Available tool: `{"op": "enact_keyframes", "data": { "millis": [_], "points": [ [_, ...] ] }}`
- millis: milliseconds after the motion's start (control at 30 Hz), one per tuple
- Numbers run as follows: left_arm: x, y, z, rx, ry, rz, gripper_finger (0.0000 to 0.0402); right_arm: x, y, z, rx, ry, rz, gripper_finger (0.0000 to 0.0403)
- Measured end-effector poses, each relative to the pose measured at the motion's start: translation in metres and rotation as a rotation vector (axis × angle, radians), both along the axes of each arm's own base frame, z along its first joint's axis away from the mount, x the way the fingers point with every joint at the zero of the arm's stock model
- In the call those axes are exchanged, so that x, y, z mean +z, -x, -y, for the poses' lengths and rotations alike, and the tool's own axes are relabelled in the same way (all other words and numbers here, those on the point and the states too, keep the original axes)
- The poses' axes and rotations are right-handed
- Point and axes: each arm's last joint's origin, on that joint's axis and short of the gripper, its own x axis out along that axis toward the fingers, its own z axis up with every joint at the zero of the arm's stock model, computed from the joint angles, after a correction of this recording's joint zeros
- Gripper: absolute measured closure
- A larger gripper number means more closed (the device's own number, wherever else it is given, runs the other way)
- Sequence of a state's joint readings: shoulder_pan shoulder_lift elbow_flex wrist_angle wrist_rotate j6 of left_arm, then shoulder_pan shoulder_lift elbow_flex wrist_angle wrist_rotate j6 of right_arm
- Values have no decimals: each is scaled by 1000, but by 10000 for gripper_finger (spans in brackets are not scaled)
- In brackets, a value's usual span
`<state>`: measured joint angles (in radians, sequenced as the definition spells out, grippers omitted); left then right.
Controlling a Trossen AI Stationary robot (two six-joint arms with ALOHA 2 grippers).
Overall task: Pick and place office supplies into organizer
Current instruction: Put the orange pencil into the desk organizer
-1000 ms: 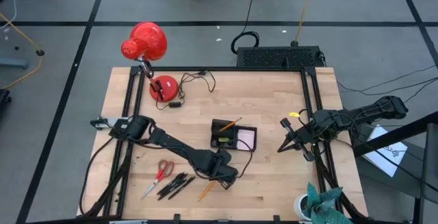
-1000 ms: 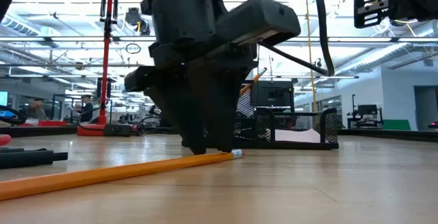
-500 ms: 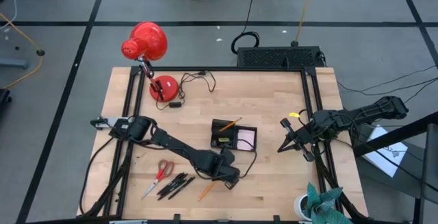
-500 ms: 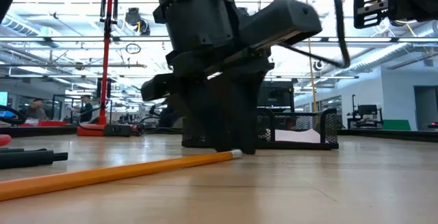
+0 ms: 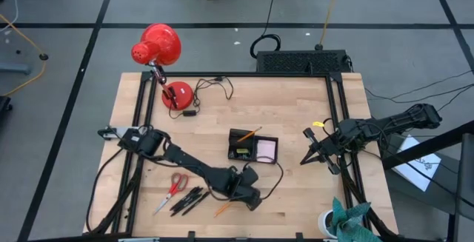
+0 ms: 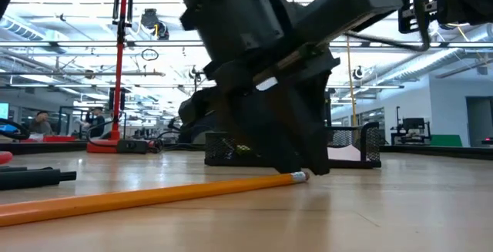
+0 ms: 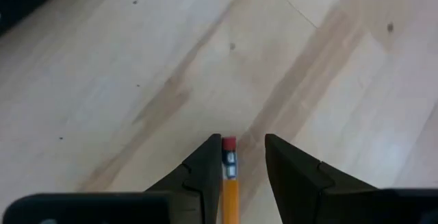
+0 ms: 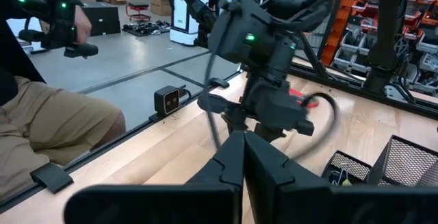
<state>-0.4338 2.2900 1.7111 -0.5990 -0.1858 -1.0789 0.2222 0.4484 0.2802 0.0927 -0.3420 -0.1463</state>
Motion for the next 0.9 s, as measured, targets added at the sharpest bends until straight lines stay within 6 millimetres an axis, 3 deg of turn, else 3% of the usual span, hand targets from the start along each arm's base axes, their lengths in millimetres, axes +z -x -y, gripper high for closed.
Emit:
{"op": "enact_keyframes", "data": {
  "millis": [433,633,900],
  "points": [
    [-6,32,27,-147,-112,-167,284,-2,0,1,-56,15,-22,403],
    [-25,35,29,-216,-102,-259,284,-2,-1,2,-58,14,-21,403],
    [-27,36,28,-230,-139,-279,284,-2,-1,2,-63,-3,-32,403]
  ]
}}
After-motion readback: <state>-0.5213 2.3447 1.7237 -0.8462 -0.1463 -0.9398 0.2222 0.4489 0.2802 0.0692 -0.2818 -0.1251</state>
